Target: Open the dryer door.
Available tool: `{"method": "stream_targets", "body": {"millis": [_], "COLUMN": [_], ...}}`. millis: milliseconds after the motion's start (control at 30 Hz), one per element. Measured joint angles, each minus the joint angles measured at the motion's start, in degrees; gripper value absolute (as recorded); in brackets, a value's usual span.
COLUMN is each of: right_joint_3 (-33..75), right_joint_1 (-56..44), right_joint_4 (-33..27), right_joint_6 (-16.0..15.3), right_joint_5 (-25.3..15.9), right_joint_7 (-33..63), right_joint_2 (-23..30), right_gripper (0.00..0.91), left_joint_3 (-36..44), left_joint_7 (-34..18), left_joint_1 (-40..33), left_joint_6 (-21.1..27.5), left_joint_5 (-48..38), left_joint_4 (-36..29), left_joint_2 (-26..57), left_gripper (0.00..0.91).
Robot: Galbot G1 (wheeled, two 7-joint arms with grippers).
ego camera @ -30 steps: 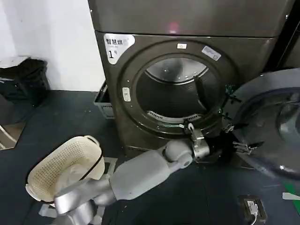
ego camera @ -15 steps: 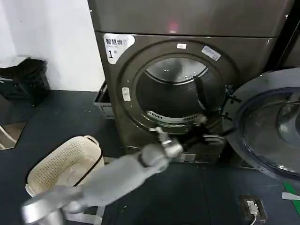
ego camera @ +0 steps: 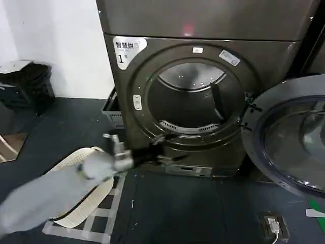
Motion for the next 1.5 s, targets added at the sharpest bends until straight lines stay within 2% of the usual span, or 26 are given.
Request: {"method": "stream_targets", "body": {"millis": [67,333,567,767,1033,1300,1500], "right_joint_3": [0.62,1.72,2.04,1.82,1.29,1.21,1.3], "right_joint_1": [-0.02,0.12,-0.45,-0.28,-0.81,-1.17,-0.99], "right_joint_4": [-0.4,-1.9,-1.98,-1.5,-0.4,0.07,0.53], "right_joint_6": [1.03,1.76,1.97,1.82,1.7,1.65,1.62], "right_joint_5": [0.44,1.61,2.12,2.15,1.98,1.92,1.7], "right_joint_7": [0.06,-0.33,-0.97,-1.03,-1.11,-1.28,-1.35], "right_joint_2": [-0.22,-0.81,-0.54,0.04,1.13,1.39,1.34], "right_gripper": [0.907,0.907,0.907,0.907,0.907,0.907,0.907], "left_joint_3": [0.0,-0.02,-3.14,-15.07,-19.71,-20.38,-20.55], "left_joint_7": [1.61,8.39,13.7,14.94,15.81,17.9,18.79], "left_joint_1": [-0.02,1.68,3.25,15.36,21.78,22.94,23.44], "left_joint_6": [1.02,5.76,2.53,1.11,-0.12,-0.65,-1.71], "left_joint_5": [0.99,10.17,25.3,33.1,36.07,42.18,41.97], "left_joint_4": [-0.06,0.54,3.83,4.64,6.55,7.02,7.01], "left_joint_2": [4.35,18.28,25.08,30.32,33.21,33.44,32.84], "left_gripper": [0.907,0.907,0.907,0.907,0.907,0.907,0.907]}}
